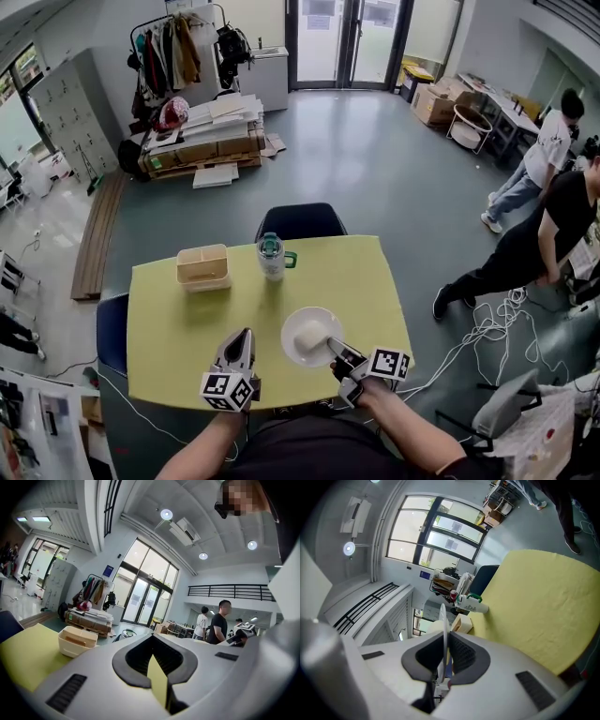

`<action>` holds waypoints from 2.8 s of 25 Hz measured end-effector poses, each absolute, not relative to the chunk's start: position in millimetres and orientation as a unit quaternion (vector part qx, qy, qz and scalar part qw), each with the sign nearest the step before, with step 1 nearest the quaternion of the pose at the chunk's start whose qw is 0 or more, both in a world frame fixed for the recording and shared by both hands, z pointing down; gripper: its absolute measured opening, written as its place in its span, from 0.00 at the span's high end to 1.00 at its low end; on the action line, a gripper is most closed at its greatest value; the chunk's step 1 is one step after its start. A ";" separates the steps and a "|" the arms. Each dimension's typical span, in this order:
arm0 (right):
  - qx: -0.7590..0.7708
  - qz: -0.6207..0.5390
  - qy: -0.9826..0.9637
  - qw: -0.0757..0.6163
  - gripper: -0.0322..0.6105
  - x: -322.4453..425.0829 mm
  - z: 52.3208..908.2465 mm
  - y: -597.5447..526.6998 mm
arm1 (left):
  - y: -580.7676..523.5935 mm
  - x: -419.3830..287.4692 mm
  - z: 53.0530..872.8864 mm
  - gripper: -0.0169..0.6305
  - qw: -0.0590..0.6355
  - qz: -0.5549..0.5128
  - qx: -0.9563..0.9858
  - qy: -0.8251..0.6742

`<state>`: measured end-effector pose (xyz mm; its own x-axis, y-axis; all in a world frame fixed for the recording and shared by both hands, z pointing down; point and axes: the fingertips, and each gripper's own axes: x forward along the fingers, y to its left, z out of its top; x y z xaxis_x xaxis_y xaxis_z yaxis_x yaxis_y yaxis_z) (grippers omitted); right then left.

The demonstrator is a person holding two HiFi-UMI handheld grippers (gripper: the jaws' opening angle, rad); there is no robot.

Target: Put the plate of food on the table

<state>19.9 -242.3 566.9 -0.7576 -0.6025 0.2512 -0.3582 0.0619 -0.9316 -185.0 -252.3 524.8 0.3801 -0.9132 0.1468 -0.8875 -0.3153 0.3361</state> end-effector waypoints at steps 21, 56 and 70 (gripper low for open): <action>-0.341 -0.635 0.691 0.058 0.90 40.9 679.6 -237.1 | -247.3 -162.3 600.5 0.96 0.226 -0.004 0.792 -0.567; -0.377 -0.676 0.633 -0.015 0.90 61.6 858.4 -206.1 | -224.8 -158.7 696.8 0.96 0.285 0.033 0.770 -0.569; -0.397 -0.684 0.611 -0.024 0.90 64.6 884.8 -199.1 | -218.3 -156.4 711.4 0.96 0.299 0.037 0.766 -0.568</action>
